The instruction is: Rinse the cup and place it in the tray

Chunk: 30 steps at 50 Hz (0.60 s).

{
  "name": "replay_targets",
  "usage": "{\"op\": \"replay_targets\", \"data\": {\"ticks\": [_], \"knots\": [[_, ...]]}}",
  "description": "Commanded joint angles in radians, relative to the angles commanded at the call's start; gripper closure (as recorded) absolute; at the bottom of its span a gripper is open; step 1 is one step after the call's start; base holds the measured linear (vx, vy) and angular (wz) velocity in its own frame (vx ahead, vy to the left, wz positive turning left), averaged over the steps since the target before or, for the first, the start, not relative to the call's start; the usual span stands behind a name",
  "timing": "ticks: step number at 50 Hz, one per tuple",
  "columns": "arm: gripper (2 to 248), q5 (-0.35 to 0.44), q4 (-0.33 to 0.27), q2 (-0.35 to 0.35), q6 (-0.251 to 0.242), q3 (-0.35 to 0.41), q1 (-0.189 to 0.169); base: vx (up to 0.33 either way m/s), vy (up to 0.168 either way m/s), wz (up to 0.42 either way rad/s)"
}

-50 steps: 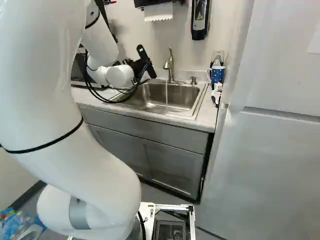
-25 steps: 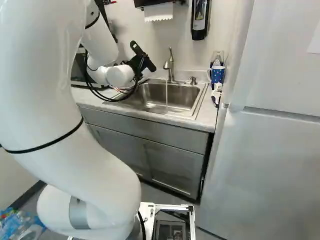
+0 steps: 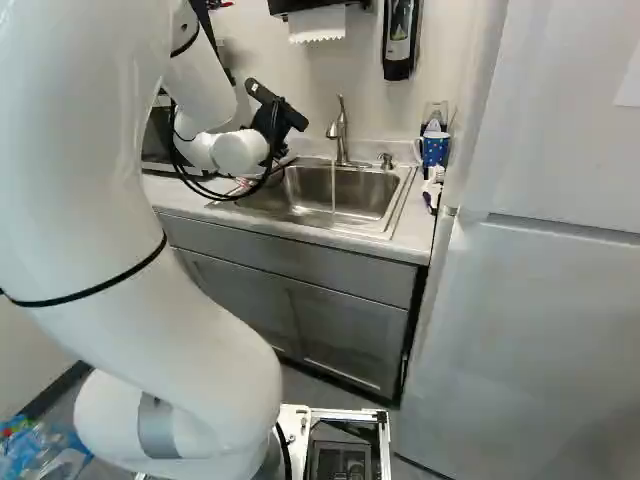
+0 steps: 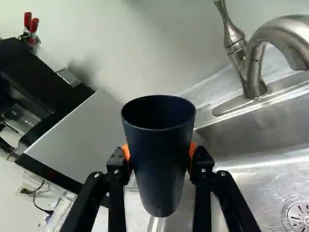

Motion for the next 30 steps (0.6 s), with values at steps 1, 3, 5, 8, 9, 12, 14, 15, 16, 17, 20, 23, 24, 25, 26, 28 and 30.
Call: {"op": "replay_targets", "data": {"ticks": [1, 3, 5, 8, 9, 12, 14, 15, 16, 17, 20, 23, 24, 25, 26, 28, 30], "knots": [[125, 0.0, 0.0, 0.0, -0.011, 0.0, 0.0, 0.0, 0.0, 0.0], [125, 0.0, 0.0, 0.0, -0.032, 0.0, 0.0, 0.0, 0.0, 0.0], [125, 0.0, 0.0, 0.0, -0.053, 0.0, 0.0, 0.0, 0.0, 0.0], [125, 0.0, 0.0, 0.0, -0.084, 0.0, 0.0, 0.0, 0.0, 0.0], [125, 0.0, 0.0, 0.0, -0.095, 0.0, 0.0, 0.0, 0.0, 0.0], [125, 0.0, 0.0, 0.0, -0.126, 0.0, 0.0, 0.0, 0.0, 0.0], [125, 0.0, 0.0, 0.0, -0.147, 0.0, 0.0, 0.0, 0.0, 0.0], [125, 0.0, 0.0, 0.0, -0.158, 0.0, 0.0, 0.0, 0.0, 0.0], [125, 0.0, 0.0, 0.0, -0.168, 0.0, 0.0, 0.0, 0.0, 0.0], [125, 0.0, 0.0, 0.0, -0.179, 0.0, 0.0, 0.0, 0.0, 0.0], [125, 0.0, 0.0, 0.0, -0.21, 0.0, 0.0, 0.0, 0.0, 0.0], [125, 0.0, 0.0, 0.0, -0.242, 0.0, 0.0, 0.0, 0.0, 0.0], [125, 0.0, 0.0, 0.0, -0.252, 0.0, 0.0, 0.0, 0.0, 0.0], [125, 0.0, 0.0, 0.0, -0.266, 0.0, 0.0, 0.0, 0.0, 0.0], [125, 0.0, 0.0, 0.0, -0.274, 0.0, 0.0, 0.0, 0.0, 0.0], [125, 0.0, 0.0, 0.0, -0.295, 0.0, 0.0, 0.0, 0.0, 0.0], [125, 0.0, 0.0, 0.0, -0.316, 0.0, 0.0, 0.0, 0.0, 0.0]]}}
